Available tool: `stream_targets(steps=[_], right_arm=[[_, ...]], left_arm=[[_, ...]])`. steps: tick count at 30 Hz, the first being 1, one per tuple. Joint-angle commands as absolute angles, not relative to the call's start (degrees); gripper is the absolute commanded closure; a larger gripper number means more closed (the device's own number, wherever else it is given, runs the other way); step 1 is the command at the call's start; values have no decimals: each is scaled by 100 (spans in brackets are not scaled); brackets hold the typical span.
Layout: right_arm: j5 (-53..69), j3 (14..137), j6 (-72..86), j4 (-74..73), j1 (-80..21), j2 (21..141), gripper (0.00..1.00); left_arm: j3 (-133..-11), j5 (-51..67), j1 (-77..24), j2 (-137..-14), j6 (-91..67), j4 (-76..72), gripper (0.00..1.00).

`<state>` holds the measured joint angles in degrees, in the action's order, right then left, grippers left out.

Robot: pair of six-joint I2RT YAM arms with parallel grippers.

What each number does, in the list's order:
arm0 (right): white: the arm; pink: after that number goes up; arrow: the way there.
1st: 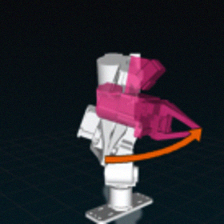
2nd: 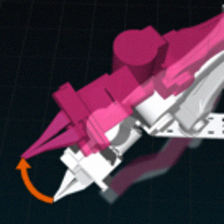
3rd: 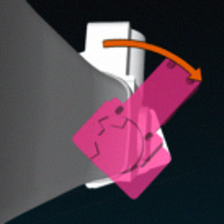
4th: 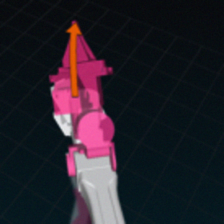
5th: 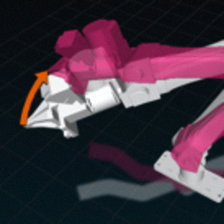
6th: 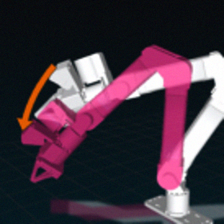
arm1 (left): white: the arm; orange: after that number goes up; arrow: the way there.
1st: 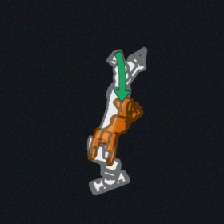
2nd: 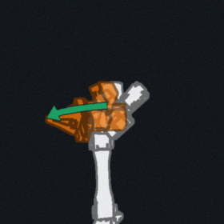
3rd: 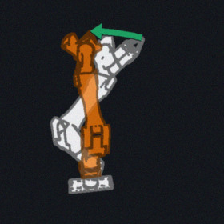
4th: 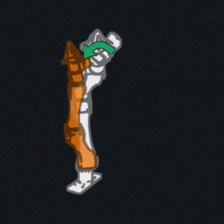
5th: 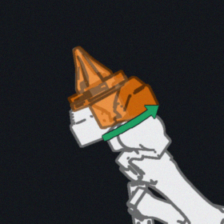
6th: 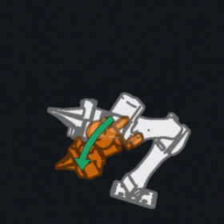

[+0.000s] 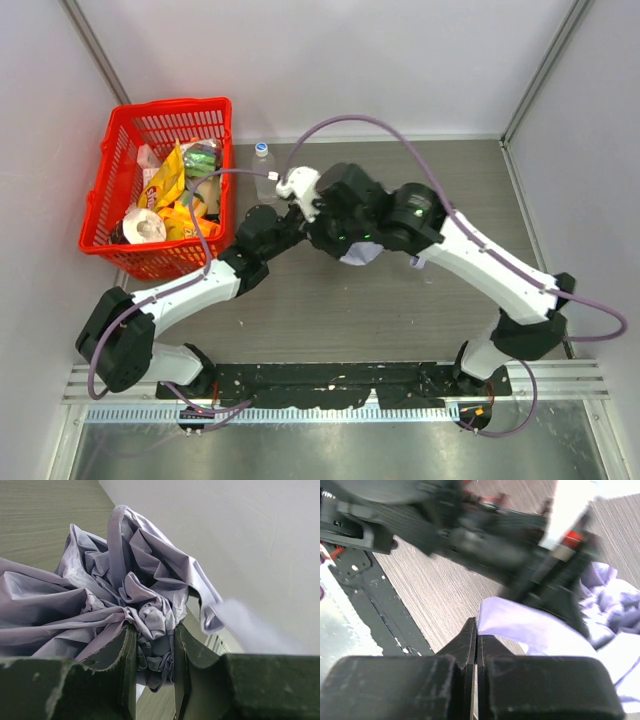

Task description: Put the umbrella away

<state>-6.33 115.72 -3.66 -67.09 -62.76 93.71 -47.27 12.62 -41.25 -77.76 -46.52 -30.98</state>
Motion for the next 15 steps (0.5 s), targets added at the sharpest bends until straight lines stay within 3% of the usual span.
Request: stream_targets(steps=[1,9,15], right_arm=[[846,10900,280,-5382,-5433,8158,99],[3346,10143,1361,-4544,-4298,7664,99],[3463,9959,1905,-4307,-4114,7515,99]], left_arm=[[-4265,1705,-4131,-7226,-4580,-4744,100],[-3692,2635,-4131,-6724,-4228,-5677,100],[-3525,2927,-4131,-6250,-3982,-5634,100]])
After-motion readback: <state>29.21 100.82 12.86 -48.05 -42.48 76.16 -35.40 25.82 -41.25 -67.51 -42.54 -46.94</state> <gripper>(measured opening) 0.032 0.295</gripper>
